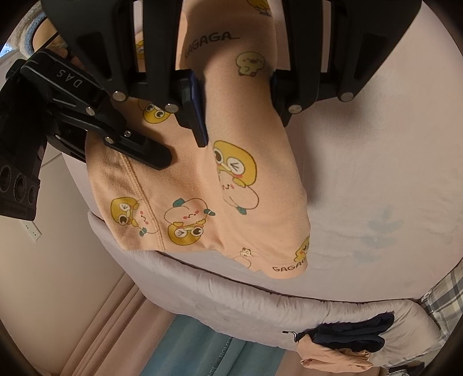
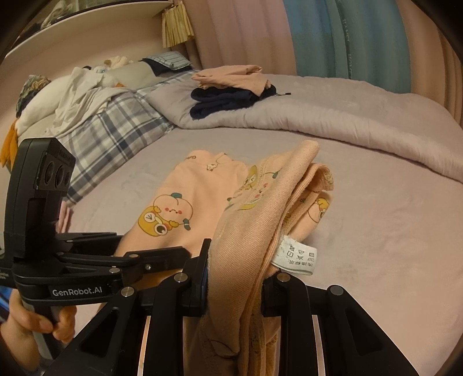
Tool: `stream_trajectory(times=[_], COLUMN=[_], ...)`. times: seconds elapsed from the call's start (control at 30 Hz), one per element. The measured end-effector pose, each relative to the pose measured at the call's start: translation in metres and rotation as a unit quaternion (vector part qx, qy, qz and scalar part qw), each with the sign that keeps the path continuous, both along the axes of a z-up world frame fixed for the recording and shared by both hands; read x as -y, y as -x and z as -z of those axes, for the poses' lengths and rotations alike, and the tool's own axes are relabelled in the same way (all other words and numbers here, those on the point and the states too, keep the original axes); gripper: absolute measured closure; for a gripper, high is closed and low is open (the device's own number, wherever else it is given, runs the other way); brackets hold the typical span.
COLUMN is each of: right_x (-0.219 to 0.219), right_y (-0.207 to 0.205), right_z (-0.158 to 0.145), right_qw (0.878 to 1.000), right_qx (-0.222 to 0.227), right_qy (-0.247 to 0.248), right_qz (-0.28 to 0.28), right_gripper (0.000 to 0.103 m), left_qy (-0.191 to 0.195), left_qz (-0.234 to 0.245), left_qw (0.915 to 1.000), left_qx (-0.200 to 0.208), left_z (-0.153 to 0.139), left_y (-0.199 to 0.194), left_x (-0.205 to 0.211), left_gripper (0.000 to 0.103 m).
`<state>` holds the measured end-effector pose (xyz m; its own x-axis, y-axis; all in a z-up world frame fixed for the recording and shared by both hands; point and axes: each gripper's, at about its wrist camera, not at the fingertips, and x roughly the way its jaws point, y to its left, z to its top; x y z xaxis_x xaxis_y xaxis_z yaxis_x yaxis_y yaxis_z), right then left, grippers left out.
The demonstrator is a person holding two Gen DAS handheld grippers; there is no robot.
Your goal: Fold small clothes
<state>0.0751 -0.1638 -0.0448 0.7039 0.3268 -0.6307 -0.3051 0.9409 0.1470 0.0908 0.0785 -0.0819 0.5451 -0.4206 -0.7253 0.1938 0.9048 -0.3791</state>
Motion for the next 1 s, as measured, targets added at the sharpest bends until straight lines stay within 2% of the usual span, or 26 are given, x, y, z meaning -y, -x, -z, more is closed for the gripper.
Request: stream_trajectory(times=[1.0], right_x=[-0.010], right_y=[-0.036], right_z=[0.026], right_qw=[0.999], right_qx=[-0.042], right_qy=[-0.003], right_qz=[0.003], right_gripper=[0.076], left_qy=[-0.001], left_qz=[-0.015], left_qw=[0.9993], left_qx=[-0.034], left_z=[0.036], left_y=[-0.027], left_x=[-0.009], left_gripper=[0.068])
